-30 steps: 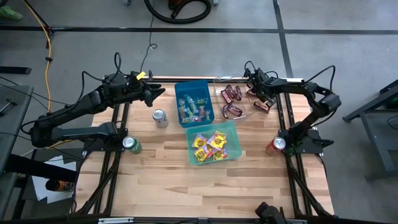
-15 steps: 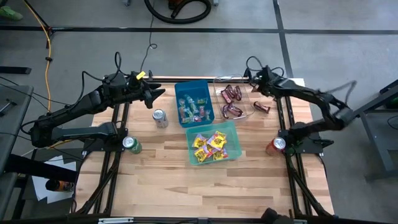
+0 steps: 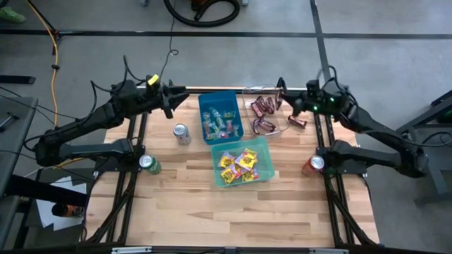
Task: Sort candy
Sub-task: Put the brown candy into the transparent bin
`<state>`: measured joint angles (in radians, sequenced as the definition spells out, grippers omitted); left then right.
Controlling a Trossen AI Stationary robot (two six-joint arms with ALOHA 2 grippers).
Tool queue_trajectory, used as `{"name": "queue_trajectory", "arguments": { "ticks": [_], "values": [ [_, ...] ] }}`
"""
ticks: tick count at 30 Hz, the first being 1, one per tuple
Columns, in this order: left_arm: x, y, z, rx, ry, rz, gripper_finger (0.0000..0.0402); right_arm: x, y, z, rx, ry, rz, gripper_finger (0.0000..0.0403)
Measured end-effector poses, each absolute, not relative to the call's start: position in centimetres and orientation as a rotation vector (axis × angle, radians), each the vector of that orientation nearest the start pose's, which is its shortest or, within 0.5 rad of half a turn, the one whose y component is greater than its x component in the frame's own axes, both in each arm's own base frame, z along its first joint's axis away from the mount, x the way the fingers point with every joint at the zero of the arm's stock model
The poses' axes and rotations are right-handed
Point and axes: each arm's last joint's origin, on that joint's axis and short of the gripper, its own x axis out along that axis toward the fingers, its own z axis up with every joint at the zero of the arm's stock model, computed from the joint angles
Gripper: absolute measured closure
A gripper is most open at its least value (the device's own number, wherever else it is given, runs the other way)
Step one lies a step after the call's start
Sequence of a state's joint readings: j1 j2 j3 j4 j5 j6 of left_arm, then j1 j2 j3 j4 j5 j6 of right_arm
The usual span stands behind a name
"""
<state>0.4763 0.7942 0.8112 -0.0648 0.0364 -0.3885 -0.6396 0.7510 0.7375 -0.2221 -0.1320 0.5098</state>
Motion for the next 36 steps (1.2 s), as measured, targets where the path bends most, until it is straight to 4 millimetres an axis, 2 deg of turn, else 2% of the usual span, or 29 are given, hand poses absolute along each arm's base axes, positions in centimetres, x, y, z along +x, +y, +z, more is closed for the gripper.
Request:
{"name": "queue_trajectory", "arguments": {
  "ticks": [3,7,11,14,23,31,36],
  "values": [
    [16.3,8.1,35.5,-0.380,-0.086,0.376,0.0197,14.1,-8.1,32.7,0.493,0.054,-0.438,0.0402],
    [17.6,8.4,35.4,-0.377,-0.094,0.306,0.0197,14.9,-7.2,32.9,0.418,0.056,-0.370,0.0402],
    [18.7,8.6,35.1,-0.378,-0.095,0.289,0.0197,15.7,-7.3,32.8,0.409,0.050,-0.359,0.0402],
    [19.1,8.7,34.9,-0.395,-0.099,0.283,0.0197,16.8,-8.1,32.2,0.433,0.060,-0.413,0.0402],
    [19.2,8.7,35.0,-0.399,-0.110,0.282,0.0197,20.6,-10.5,27.0,0.528,0.329,-0.578,0.0402],
    [19.1,8.7,35.1,-0.397,-0.115,0.281,0.0197,21.6,-11.7,21.9,0.580,0.648,-0.736,0.0402],
    [19.1,8.7,35.1,-0.398,-0.114,0.282,0.0197,22.1,-11.8,20.5,0.608,0.719,-0.752,0.0385]
  ]
}}
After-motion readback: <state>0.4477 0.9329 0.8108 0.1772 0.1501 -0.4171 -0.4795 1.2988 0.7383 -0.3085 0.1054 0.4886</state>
